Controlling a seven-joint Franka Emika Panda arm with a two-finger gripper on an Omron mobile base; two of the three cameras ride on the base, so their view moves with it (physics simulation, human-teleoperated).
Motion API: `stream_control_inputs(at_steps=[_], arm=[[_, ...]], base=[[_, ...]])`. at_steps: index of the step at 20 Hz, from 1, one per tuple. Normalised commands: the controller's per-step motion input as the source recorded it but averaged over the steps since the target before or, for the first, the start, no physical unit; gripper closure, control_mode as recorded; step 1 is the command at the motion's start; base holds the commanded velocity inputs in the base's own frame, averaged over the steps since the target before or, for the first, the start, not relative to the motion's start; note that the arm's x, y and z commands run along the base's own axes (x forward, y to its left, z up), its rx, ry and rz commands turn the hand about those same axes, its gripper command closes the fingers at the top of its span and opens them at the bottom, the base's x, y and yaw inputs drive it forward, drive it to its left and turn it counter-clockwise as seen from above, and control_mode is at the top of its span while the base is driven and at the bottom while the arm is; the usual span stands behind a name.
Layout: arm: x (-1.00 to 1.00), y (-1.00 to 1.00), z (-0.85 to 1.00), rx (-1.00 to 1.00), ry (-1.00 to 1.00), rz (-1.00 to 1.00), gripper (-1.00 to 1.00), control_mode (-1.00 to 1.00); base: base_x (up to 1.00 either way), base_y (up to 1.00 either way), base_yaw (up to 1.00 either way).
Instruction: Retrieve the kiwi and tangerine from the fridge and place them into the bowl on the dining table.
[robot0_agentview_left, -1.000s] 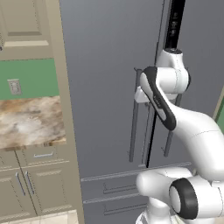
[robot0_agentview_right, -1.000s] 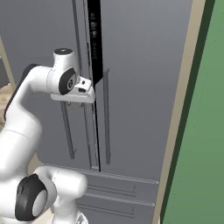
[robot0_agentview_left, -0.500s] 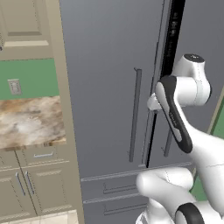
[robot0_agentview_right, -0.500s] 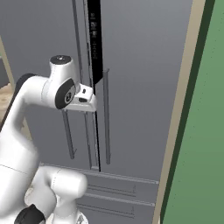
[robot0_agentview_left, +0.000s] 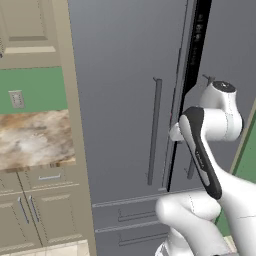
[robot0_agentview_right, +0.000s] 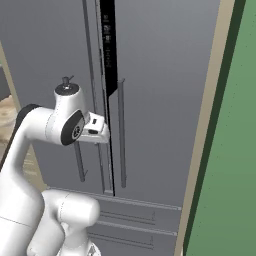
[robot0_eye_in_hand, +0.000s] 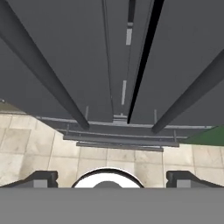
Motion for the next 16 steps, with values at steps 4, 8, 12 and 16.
stream_control_inputs(at_steps=[4,8,12,16], arm=[[-0.15,0.0,-0.19,0.0,0.0,0.0,-1.0,-1.0],[-0.39,-0.01,-0.03,0.0,-0.04,0.0,-1.0,-1.0],[-0.51,-0.05,0.0,0.0,-0.04,0.0,-1.0,-1.0],[-0.44,-0.04,-0.02,0.0,0.0,0.0,-1.0,-1.0]], base=[[0.0,0.0,0.0],[0.0,0.0,0.0],[0.0,0.0,0.0],[0.0,0.0,0.0]])
